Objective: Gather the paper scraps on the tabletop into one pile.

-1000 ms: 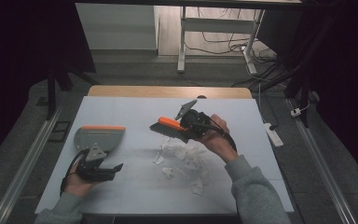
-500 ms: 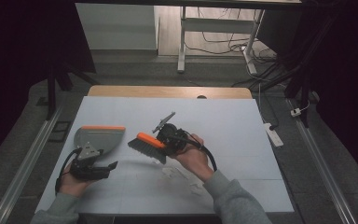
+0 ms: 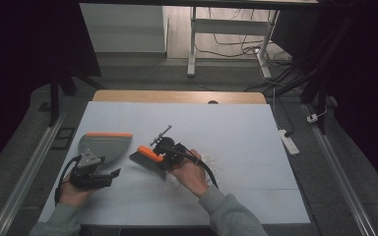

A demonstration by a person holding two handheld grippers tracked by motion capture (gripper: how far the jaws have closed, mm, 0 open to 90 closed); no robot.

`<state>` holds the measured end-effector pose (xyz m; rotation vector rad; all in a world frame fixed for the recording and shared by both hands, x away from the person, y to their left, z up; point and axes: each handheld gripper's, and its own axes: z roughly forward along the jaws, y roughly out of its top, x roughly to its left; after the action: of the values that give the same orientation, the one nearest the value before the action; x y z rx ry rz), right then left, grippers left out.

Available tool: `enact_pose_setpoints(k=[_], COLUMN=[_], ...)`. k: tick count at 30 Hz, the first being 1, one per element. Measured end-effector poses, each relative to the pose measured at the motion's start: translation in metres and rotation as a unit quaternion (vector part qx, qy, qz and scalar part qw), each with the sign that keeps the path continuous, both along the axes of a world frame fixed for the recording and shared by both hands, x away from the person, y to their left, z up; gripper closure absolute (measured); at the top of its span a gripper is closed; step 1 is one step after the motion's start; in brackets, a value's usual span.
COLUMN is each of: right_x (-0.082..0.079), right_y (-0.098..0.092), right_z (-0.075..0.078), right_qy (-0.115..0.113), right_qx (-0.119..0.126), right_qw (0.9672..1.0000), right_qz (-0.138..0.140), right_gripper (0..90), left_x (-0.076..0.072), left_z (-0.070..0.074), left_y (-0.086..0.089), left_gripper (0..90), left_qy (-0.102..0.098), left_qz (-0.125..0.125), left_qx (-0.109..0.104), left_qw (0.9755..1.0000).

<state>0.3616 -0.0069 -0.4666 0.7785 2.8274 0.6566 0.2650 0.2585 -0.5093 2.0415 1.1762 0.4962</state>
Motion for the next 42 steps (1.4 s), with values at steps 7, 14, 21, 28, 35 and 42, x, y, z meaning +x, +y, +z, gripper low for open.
enact_pose_setpoints(k=[7, 14, 21, 28, 35, 42], right_x=[0.021, 0.007, -0.023, -0.05, -0.053, -0.027], right_y=[-0.047, -0.068, -0.074, -0.07, -0.064, -0.068], right_z=[0.001, 0.033, 0.054, 0.024, 0.009, 0.008], right_qy=[0.012, -0.032, -0.035, 0.016, 0.009, -0.014], right_qx=[0.02, 0.058, 0.052, -0.007, -0.076, -0.087], right_qw=[0.9976, 0.9963, 0.998, 0.9972, 0.9929, 0.9942], right_qz=[-0.066, -0.054, 0.0, 0.072, 0.091, 0.062], right_gripper=[66.7, 66.6, 66.6, 66.6, 66.6, 66.7], left_x=[0.001, 0.0, 0.0, 0.001, 0.001, 0.001], left_z=[-0.001, -0.001, -0.001, -0.001, -0.002, -0.003], left_y=[-0.001, -0.002, -0.002, -0.003, -0.004, -0.003], left_gripper=[26.3, 26.3, 26.3, 26.3, 26.2, 26.2], left_qy=[0.002, -0.001, 0.0, 0.003, 0.005, 0.004], left_qz=[-0.002, 0.0, 0.0, -0.003, -0.003, -0.002], left_qx=[0.005, 0.007, 0.006, 0.011, 0.014, 0.012], left_qw=[1.0, 1.0, 1.0, 0.9999, 0.9999, 0.9999])
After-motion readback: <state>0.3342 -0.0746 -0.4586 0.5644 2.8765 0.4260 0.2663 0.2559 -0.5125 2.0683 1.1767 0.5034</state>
